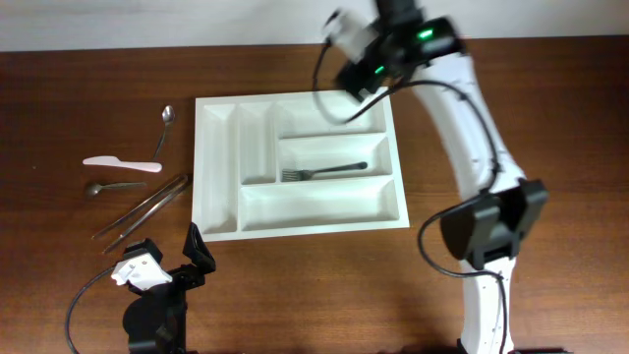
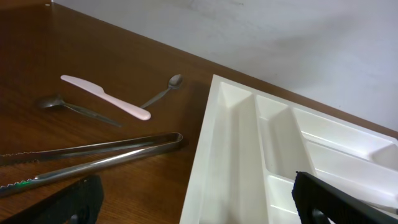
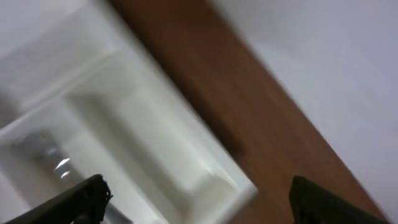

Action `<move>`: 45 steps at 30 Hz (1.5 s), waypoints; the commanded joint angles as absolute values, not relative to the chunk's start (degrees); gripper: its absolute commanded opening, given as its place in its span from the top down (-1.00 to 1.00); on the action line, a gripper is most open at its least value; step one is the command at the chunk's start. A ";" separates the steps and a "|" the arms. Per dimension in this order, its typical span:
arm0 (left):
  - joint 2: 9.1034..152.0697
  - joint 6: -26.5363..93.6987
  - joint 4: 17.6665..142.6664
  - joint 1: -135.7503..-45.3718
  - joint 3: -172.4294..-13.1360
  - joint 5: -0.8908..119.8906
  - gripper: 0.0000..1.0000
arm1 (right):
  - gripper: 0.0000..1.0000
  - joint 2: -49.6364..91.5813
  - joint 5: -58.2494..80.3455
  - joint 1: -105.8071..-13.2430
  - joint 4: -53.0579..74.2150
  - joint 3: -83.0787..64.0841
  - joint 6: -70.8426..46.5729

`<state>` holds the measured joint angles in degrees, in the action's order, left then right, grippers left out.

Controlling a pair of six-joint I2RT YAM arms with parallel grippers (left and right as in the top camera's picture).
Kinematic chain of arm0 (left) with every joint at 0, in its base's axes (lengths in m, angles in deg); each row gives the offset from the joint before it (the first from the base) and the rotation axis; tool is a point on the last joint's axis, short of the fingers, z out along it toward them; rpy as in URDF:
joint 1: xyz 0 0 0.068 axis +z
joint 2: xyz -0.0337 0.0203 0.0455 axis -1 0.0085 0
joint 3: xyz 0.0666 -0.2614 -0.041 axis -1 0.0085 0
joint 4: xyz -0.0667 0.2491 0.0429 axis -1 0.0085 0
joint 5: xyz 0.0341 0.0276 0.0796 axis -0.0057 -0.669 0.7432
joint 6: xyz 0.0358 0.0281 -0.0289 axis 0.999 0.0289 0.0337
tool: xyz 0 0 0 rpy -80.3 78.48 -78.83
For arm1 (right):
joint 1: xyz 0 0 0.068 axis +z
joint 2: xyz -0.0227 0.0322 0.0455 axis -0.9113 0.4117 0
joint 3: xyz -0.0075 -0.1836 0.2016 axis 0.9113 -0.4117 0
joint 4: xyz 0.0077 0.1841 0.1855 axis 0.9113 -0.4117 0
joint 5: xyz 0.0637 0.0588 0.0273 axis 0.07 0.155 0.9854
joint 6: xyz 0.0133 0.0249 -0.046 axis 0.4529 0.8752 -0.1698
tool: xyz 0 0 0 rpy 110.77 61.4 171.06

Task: Pack container
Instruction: 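Return the right gripper to the remaining cutlery right of the tray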

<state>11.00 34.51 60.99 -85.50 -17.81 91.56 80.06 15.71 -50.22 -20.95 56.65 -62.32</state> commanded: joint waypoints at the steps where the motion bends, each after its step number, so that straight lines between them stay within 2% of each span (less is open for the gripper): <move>1: 10.48 35.65 61.01 -85.17 -17.57 90.95 -0.99 | -0.97 78.38 9.66 -58.88 -24.91 60.08 -45.31; 5: 10.48 35.65 60.99 -85.17 -17.57 90.95 -0.99 | -0.97 79.08 11.47 -65.79 -29.26 59.41 -40.48; 10: 10.48 35.65 60.99 -85.17 -17.57 90.93 -0.98 | -1.00 79.17 25.86 -74.44 -32.45 56.61 -40.55; 12: 10.48 35.65 60.99 -85.17 -17.57 90.95 -0.98 | -0.90 79.41 25.92 -76.76 -31.94 55.36 -40.55; 15: 10.48 35.65 60.99 -85.17 -17.57 90.95 -0.99 | -0.90 80.08 23.91 -78.86 -31.38 52.92 -40.77; 18: 10.48 35.65 60.99 -85.17 -17.57 90.95 -0.99 | -0.84 80.81 20.68 -79.69 -30.63 48.78 -40.72; 22: 10.48 35.65 60.99 -85.17 -17.57 90.95 -0.99 | -0.66 80.87 20.26 -80.30 -27.81 41.13 -40.16; 29: 10.48 35.65 60.99 -85.17 -17.57 90.95 -0.99 | -0.66 80.87 18.51 -81.26 -21.02 28.87 -36.20; 39: 10.48 35.65 61.01 -85.17 -17.57 90.95 -0.99 | -0.68 80.87 8.83 -81.57 -19.79 28.11 -33.16; 45: 10.48 35.65 61.01 -85.17 -17.57 90.95 -0.99 | -0.68 80.87 7.54 -81.57 -19.53 27.98 -32.86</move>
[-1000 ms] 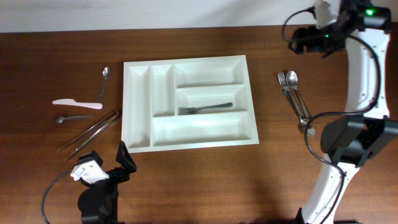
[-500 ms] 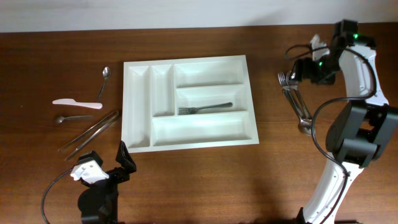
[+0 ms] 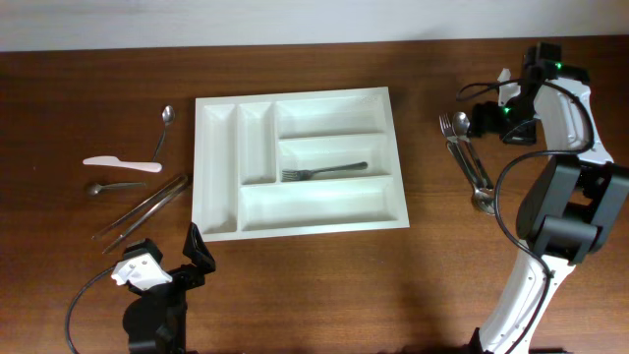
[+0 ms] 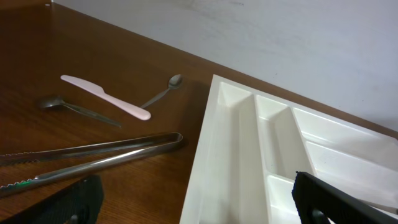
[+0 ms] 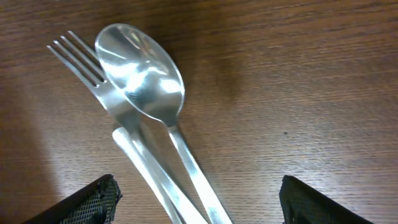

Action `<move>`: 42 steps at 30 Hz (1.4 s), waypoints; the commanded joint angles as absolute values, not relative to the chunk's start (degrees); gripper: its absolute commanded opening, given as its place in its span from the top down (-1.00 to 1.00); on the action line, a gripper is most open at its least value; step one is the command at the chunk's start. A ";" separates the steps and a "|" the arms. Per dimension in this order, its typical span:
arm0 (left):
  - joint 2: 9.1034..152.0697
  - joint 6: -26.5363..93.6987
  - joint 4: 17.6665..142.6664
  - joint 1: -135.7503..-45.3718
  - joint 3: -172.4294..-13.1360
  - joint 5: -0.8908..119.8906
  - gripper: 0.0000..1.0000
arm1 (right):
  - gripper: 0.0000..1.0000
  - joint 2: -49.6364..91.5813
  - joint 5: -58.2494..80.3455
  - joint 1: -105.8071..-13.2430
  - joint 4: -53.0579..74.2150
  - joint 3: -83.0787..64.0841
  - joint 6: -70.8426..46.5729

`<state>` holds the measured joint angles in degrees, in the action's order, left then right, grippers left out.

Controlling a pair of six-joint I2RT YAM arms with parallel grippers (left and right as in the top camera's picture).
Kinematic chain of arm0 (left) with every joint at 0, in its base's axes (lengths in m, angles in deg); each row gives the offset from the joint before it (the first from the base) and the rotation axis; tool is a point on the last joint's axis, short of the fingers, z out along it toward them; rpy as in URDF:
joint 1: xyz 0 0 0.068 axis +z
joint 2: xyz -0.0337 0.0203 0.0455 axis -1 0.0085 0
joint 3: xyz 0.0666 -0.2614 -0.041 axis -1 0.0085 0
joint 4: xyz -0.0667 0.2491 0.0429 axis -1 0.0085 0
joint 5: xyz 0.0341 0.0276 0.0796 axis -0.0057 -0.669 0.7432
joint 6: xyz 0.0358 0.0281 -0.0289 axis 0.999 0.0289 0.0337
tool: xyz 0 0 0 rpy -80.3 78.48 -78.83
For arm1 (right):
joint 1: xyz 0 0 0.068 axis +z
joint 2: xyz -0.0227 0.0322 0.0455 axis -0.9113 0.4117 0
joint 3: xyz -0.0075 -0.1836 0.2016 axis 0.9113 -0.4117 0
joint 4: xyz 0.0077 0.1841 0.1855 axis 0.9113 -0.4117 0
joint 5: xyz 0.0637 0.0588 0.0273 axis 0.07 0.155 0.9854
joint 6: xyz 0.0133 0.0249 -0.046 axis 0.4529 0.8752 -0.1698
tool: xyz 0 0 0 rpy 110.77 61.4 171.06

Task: Pack container
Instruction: 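Return the right gripper to the remaining cutlery right of the tray, then grasp a silver spoon with the right gripper and lift it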

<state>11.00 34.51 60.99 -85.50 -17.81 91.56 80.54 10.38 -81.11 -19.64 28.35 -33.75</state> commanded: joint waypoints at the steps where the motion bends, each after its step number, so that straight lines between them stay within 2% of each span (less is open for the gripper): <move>1: 10.48 35.65 61.01 -85.17 -17.57 90.95 -0.98 | -0.68 80.87 6.71 -81.57 -19.31 27.76 -32.51; 27: 10.48 35.65 61.01 -85.17 -17.57 90.93 -0.99 | -0.68 81.96 5.29 -81.52 -14.00 17.86 -31.46; 42: 10.48 35.65 61.01 -85.17 -17.57 90.95 -0.99 | -0.64 86.49 2.71 -81.52 -13.06 17.75 -29.99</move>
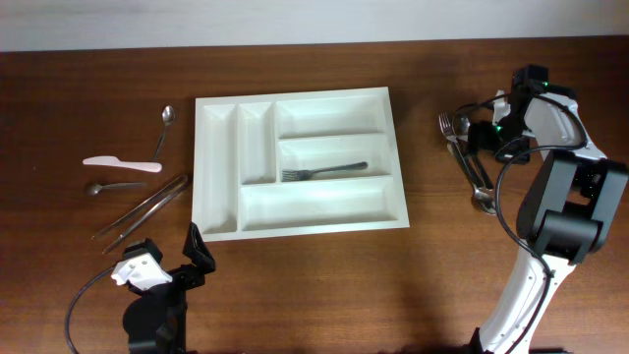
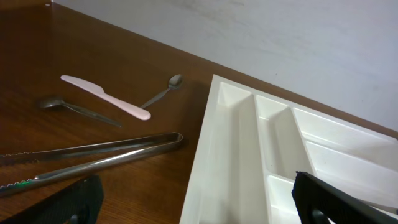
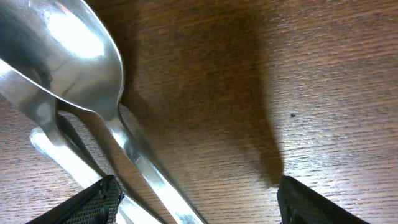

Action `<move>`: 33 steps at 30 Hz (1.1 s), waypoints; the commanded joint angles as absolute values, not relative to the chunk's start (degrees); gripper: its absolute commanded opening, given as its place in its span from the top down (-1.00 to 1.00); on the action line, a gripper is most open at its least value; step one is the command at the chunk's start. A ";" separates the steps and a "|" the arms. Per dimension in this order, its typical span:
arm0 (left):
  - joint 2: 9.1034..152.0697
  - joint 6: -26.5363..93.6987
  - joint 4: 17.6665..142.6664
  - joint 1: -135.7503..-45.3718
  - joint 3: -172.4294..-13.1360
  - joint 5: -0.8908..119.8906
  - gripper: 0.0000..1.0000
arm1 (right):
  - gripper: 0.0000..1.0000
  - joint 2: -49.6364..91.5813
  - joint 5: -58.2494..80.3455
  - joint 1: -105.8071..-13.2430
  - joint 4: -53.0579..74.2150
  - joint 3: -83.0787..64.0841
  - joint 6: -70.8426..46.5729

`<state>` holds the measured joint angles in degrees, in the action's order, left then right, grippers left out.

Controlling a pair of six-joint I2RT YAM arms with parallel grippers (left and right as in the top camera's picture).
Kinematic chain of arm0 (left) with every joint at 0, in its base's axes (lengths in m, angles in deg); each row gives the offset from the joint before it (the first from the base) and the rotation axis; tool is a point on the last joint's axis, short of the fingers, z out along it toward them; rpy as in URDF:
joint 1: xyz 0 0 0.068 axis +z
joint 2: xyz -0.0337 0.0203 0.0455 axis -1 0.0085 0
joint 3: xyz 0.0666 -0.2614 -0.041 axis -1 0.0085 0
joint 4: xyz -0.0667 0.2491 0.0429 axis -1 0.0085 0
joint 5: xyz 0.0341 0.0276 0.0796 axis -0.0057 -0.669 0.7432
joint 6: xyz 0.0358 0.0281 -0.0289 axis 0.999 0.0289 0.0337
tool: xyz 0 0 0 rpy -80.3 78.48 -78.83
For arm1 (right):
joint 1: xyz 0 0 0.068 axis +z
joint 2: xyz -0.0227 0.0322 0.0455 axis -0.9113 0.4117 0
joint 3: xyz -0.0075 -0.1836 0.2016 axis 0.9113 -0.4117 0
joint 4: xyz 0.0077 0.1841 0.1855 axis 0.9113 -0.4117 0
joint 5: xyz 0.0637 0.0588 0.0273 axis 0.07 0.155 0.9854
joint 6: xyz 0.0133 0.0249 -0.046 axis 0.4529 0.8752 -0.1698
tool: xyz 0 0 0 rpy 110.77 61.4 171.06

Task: Pack container
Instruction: 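Grasp a silver spoon with the right gripper and lift it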

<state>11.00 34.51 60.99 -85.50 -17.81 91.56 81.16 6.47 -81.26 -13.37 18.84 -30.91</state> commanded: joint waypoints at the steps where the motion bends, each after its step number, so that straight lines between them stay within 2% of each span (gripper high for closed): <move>1: 10.48 35.65 61.01 -85.17 -17.57 90.95 -0.98 | -0.63 86.58 2.75 -81.52 -12.95 17.75 -29.97; 16: 10.48 35.65 60.99 -85.17 -17.57 90.95 -0.99 | -0.62 86.58 2.29 -81.52 -8.34 17.77 -29.99; 20: 10.48 35.65 61.01 -85.17 -17.57 90.95 -0.99 | -0.31 86.58 2.34 -81.39 -8.03 17.77 -29.99; 24: 10.48 35.65 61.01 -85.17 -17.57 90.95 -0.99 | -0.19 86.58 2.53 -81.41 -8.49 17.77 -29.99; 29: 10.48 35.65 60.99 -85.17 -17.57 90.95 -0.99 | 0.31 86.58 2.99 -81.41 -8.86 17.77 -29.97; 31: 10.48 35.65 60.99 -85.17 -17.57 90.95 -0.98 | 0.41 86.58 3.43 -81.41 -8.89 17.77 -29.99; 33: 10.48 35.65 61.01 -85.17 -17.57 90.95 -0.99 | 0.64 86.58 4.04 -81.41 -8.84 17.77 -29.99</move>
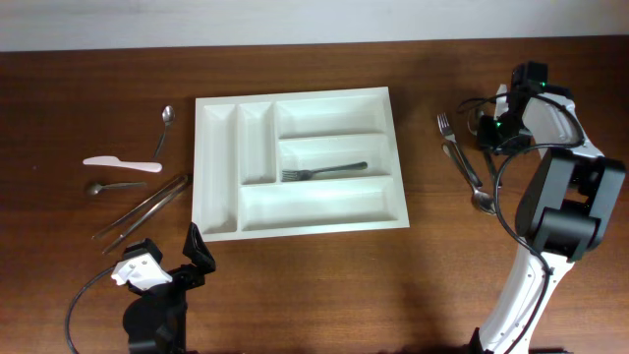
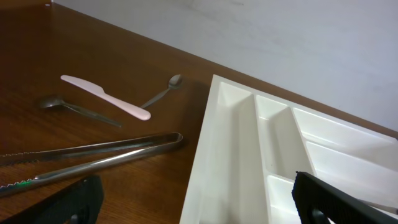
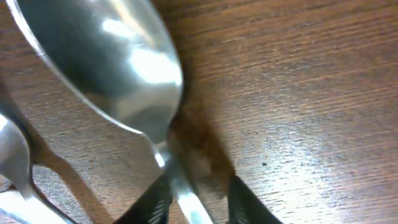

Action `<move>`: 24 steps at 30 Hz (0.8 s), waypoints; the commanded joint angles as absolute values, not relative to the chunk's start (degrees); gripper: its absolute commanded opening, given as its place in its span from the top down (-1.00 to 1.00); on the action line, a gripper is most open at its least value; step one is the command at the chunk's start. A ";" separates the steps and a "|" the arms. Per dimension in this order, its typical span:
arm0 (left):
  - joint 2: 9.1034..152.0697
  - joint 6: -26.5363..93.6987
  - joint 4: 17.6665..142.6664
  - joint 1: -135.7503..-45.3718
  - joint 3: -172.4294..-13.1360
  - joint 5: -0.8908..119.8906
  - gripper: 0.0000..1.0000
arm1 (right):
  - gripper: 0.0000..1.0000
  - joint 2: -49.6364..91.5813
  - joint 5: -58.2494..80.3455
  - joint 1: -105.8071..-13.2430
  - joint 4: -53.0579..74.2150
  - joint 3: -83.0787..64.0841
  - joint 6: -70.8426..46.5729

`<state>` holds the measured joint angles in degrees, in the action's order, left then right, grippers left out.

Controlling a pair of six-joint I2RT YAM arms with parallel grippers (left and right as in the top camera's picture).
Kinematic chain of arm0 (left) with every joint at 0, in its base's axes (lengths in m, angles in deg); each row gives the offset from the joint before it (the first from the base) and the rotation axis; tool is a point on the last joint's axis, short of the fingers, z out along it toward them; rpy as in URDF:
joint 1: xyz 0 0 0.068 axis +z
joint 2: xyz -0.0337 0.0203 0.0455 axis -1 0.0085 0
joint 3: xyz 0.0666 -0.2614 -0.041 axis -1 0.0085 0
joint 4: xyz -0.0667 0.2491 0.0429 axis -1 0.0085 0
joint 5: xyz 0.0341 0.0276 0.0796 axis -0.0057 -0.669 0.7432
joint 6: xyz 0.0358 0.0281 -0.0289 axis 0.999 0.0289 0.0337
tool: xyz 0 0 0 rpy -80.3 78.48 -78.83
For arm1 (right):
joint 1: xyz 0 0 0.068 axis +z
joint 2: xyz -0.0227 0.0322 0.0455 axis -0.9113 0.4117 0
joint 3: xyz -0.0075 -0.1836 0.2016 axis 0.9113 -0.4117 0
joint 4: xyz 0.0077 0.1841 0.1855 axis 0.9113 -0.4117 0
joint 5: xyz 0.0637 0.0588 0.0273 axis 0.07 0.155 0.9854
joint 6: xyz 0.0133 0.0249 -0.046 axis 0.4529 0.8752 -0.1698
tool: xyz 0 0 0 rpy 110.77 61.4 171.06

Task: Pack container
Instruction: 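Grasp a silver spoon with the right gripper and lift it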

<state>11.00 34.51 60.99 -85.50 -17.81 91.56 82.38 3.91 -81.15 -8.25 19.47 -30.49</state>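
The white cutlery tray [image 1: 295, 99] lies mid-table with one fork [image 1: 324, 172] in its middle compartment. My right gripper [image 1: 491, 133] is down over a pile of cutlery right of the tray. In the right wrist view a steel spoon [image 3: 106, 62] fills the upper left. Its handle runs down between my right gripper [image 3: 200, 205], whose fingers [image 3: 155, 208] are drawn in close around it. My left gripper [image 1: 165, 258] rests open near the front edge, nothing between its fingers.
A fork [image 1: 444, 123] and another spoon [image 1: 482, 202] lie beside the right gripper. Left of the tray are a small spoon [image 1: 165, 128], a pink knife [image 1: 123, 163], a second spoon [image 1: 110, 186] and steel tongs [image 1: 142, 208].
My right gripper's fingers stood wide apart on either side of the spoon; now they have closed in on its handle. The left arm and the tray have not changed.
My right gripper was over the tray's far right corner, the fork lying in the middle compartment. Then it was open above the cutlery pile on the right, then lower over the spoon. Now it grips the spoon handle. The left arm stayed parked.
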 commanded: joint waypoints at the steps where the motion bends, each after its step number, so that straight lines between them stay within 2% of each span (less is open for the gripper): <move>1: 10.48 35.65 60.99 -85.17 -17.57 90.95 -0.99 | 0.85 86.58 4.22 -81.41 -8.75 17.77 -29.97; 3: 10.48 35.65 61.01 -85.17 -17.57 90.95 -0.99 | 0.92 86.58 4.26 -81.41 -8.62 17.77 -29.99; 24: 10.48 35.65 61.01 -85.17 -17.57 90.95 -0.98 | 0.93 86.53 4.26 -81.48 -8.54 21.07 -29.97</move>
<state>11.00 34.51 60.99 -85.50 -17.81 91.56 82.53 4.37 -81.15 -8.40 19.98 -30.32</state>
